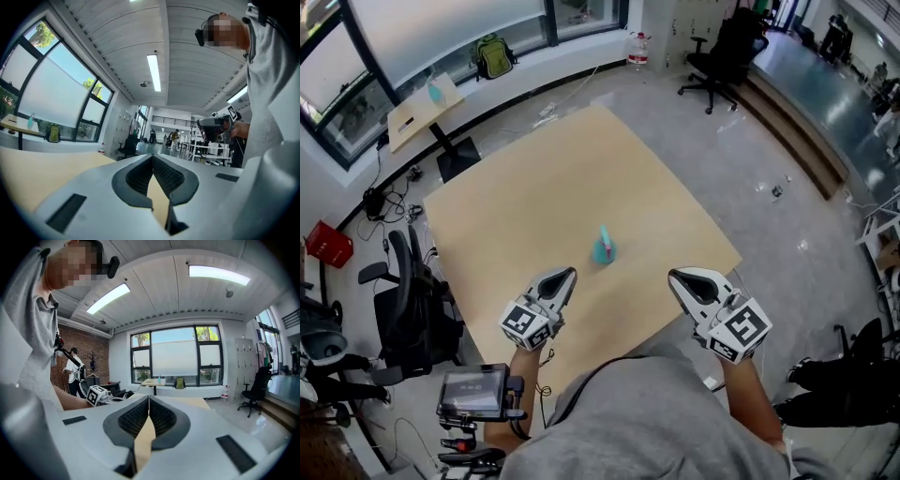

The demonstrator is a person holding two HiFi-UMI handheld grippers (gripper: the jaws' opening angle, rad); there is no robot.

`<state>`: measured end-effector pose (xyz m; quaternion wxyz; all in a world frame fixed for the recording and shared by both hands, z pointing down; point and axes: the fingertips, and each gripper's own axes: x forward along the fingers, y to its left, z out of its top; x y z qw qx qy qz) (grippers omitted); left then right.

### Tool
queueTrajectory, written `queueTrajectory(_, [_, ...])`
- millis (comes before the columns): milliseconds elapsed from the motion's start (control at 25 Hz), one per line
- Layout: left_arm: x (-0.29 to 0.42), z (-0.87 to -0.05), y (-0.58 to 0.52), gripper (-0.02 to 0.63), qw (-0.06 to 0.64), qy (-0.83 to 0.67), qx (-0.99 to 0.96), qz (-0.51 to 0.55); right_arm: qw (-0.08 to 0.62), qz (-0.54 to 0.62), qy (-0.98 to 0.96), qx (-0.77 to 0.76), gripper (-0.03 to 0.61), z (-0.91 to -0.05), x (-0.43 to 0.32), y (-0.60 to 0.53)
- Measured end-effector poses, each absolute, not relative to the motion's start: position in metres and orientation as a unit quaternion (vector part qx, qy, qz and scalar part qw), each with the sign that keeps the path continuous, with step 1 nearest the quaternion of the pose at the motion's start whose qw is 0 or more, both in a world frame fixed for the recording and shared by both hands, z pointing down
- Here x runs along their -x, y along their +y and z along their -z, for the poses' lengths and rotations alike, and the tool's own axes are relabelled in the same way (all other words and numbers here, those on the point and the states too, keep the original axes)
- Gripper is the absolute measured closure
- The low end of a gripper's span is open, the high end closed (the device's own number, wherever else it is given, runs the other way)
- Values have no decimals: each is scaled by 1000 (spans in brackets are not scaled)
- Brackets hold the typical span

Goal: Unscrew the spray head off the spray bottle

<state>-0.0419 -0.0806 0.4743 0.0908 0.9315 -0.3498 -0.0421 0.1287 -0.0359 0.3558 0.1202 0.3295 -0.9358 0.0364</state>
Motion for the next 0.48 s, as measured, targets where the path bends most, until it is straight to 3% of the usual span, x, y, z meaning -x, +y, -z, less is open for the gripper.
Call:
queueTrajectory(240, [32, -551, -125, 606, 96, -323, -941, -21, 164, -68, -933, -313, 572, -371, -118, -59])
queueTrajectory(280, [29, -562, -139, 575, 91, -320, -943, -33, 167, -70, -932, -314, 572, -372, -117, -68])
queueTrajectory(360, [23, -598, -157, 413, 96, -317, -941, -67, 177, -74, -932, -308, 572, -377, -113, -81])
queueTrajectory(480, [7, -656, -171, 282, 103, -310, -936, -131, 186, -84, -931, -303, 572, -385, -115, -97])
